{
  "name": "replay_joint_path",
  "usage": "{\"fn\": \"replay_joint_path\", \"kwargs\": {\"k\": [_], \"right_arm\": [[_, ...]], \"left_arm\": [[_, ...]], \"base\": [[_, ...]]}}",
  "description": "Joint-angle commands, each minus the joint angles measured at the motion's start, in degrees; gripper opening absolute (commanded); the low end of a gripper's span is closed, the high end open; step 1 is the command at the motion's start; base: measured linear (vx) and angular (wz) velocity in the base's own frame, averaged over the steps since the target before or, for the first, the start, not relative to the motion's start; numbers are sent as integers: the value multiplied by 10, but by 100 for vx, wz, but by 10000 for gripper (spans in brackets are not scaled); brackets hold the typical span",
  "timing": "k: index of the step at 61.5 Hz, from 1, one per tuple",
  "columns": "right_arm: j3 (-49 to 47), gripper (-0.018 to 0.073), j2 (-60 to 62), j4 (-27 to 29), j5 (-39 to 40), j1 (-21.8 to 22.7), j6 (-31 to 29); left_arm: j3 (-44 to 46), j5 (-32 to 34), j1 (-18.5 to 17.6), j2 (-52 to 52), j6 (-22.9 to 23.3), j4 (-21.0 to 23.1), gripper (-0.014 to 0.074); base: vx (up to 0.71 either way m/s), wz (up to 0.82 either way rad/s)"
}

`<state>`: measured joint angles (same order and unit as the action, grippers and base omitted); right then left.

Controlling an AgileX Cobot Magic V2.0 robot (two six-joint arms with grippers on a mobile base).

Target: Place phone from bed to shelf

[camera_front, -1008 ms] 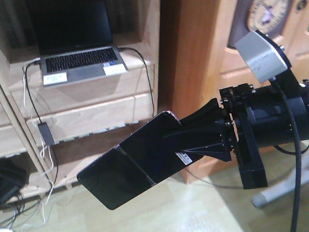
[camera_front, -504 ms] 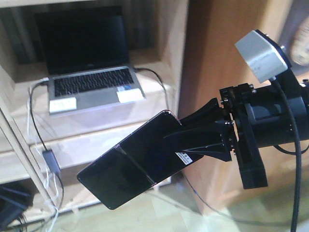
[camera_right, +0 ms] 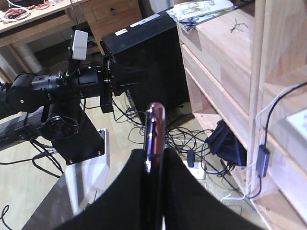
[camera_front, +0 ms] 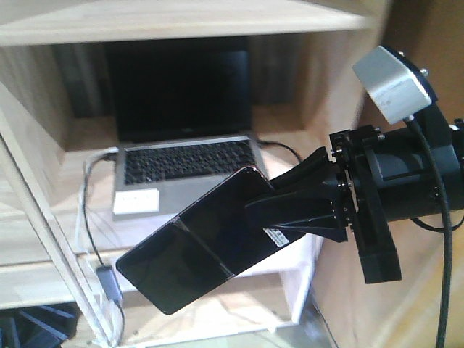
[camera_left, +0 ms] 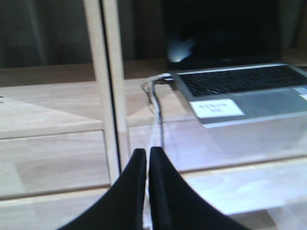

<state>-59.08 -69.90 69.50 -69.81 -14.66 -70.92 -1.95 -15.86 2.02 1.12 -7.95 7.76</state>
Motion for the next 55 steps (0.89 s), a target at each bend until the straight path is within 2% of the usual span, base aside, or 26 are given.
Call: {"fn": "replay_joint_path", "kwargs": {"k": [1, 26, 55], "right_arm": [[-15, -1, 14, 50, -41, 1, -4], [-15, -1, 14, 50, -41, 1, -5], [-15, -1, 14, 50, -41, 1, -4]], "left_arm": [[-1, 42, 1, 4, 2, 6, 1], [-1, 42, 1, 4, 2, 6, 1], [-1, 42, 1, 4, 2, 6, 1]], "base": [[25, 24], [20, 16], [14, 2]]}}
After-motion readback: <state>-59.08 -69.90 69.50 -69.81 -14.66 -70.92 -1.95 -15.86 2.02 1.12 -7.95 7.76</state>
